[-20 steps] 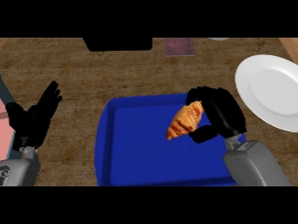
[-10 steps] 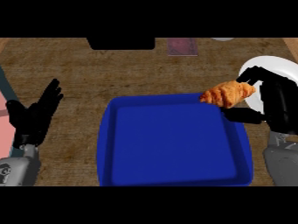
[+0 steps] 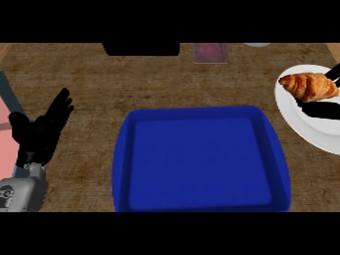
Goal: Pick the croissant from the tray and place it in the plate
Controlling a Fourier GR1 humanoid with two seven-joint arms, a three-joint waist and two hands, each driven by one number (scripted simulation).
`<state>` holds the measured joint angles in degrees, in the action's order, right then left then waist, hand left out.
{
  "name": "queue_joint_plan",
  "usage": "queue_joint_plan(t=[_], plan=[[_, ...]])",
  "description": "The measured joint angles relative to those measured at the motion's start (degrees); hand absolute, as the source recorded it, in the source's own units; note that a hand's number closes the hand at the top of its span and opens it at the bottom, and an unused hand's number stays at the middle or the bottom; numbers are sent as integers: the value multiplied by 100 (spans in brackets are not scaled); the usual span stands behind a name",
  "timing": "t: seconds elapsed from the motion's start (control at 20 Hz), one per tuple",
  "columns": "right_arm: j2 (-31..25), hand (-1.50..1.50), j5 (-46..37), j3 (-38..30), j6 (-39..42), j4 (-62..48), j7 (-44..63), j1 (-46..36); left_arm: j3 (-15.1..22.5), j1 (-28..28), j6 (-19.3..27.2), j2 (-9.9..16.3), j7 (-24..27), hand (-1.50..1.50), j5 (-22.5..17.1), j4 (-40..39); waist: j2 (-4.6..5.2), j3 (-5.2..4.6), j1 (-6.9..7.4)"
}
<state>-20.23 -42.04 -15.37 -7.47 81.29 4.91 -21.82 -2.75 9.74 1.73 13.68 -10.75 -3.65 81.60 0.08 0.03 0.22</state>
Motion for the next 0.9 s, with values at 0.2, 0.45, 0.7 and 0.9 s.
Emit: queue_joint_plan(t=[0.2,0.45,0.7,0.9], plan=[[-399,150,169,-381,-165,-1128,-657,-233,-26,8,-40,-49,133,0,28,-139,10,0,21],[-911,150,38,-486,-164,-2584,-1285,-574,40,76,29,-150,30,0,109,-62,24,2,64],[-1157,-150,368,-697,379,-3759,-1714,-851,-26,52,-68,-104,174,0,102,-180,34,5,85],[-1413,-150,464,-782,542,-4693,-2535,-1126,16,51,-61,-160,151,0,139,-121,43,10,120]])
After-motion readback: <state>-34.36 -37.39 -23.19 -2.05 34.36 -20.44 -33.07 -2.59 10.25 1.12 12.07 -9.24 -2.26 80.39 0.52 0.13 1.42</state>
